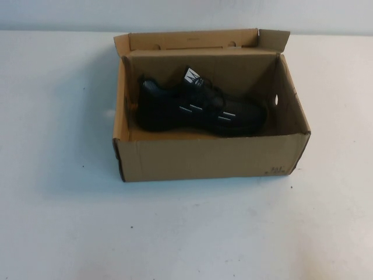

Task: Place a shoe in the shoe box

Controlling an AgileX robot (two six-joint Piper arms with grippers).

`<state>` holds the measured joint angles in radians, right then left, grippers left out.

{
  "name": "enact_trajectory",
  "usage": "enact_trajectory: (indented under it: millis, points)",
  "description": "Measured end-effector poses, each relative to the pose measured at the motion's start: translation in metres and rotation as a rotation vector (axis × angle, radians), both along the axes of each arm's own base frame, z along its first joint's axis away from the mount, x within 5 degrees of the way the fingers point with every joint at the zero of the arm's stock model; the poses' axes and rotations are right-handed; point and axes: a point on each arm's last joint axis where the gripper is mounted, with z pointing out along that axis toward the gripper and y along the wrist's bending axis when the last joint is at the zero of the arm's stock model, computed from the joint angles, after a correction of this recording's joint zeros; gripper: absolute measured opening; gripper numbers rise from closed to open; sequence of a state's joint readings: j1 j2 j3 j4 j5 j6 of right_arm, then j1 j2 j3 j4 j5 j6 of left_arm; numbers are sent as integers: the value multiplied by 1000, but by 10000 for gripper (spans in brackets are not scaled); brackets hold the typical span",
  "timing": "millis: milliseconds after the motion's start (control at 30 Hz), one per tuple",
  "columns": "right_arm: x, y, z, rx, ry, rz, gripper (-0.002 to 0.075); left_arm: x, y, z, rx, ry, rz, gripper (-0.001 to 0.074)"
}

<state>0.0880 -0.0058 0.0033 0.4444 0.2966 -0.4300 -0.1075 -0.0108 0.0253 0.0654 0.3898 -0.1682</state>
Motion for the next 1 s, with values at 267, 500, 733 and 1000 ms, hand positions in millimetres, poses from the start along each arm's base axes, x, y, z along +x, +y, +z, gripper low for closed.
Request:
enact_trajectory:
  millis: [267, 500, 733, 1000]
  points:
    - [0, 0, -11, 11, 68, -10, -16, 0, 0, 0, 0, 0, 0, -2]
    - [0, -4, -14, 41, 105, -59, -16, 0, 0, 0, 0, 0, 0, -2]
    - [-1, -4, -16, 35, 130, -65, -16, 0, 0, 0, 0, 0, 0, -2]
    - [-1, -5, -17, 38, 144, -85, -16, 0, 0, 0, 0, 0, 0, -2]
